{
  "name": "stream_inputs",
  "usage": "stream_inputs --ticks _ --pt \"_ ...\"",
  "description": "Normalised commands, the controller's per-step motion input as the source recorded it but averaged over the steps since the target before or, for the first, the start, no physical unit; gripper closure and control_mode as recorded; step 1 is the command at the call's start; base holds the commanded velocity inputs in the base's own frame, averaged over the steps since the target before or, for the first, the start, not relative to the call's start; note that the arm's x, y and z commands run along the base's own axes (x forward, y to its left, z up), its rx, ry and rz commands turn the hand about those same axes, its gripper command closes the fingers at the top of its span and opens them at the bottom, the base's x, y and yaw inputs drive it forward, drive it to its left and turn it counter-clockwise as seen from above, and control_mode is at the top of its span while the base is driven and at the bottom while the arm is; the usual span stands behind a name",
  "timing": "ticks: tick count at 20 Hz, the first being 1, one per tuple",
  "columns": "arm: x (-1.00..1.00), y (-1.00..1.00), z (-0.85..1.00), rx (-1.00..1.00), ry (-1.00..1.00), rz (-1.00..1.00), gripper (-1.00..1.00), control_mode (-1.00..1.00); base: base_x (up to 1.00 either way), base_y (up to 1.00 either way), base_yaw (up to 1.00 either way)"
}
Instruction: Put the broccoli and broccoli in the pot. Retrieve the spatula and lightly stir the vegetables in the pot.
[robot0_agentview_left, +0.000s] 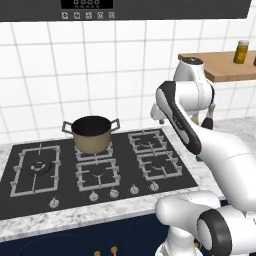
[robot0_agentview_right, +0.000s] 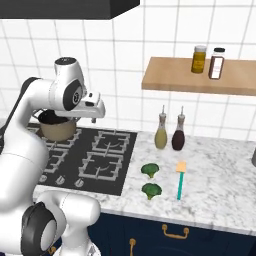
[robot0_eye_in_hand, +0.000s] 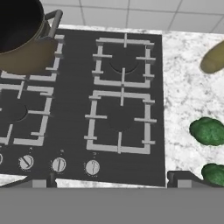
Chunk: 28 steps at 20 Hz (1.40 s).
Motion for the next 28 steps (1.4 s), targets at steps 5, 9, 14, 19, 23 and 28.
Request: stream_inputs --ticks 5,9,14,19,23,28 --pt "0.00 0.00 0.00 0.00 0.00 0.00 -1.00 1.00 0.83 -0.01 0.00" --pt "0.00 0.00 0.00 0.00 0.00 0.00 -1.00 1.00 0.54 -0.06 0.00" --pt "0.04 0.00 -0.02 0.00 0.00 0.00 -1.00 -1.00 0.06 0.00 0.00" --pt "0.05 -0.30 -0.40 0.00 0.01 0.00 -1.00 -1.00 0.00 0.00 0.00" --pt "0.00 -0.71 -0.82 0.00 0.02 0.00 -1.00 -1.00 0.00 0.00 0.00" --pt "-0.05 -0.50 -0.71 -0.02 0.09 -0.11 -1.00 -1.00 0.00 0.00 0.00"
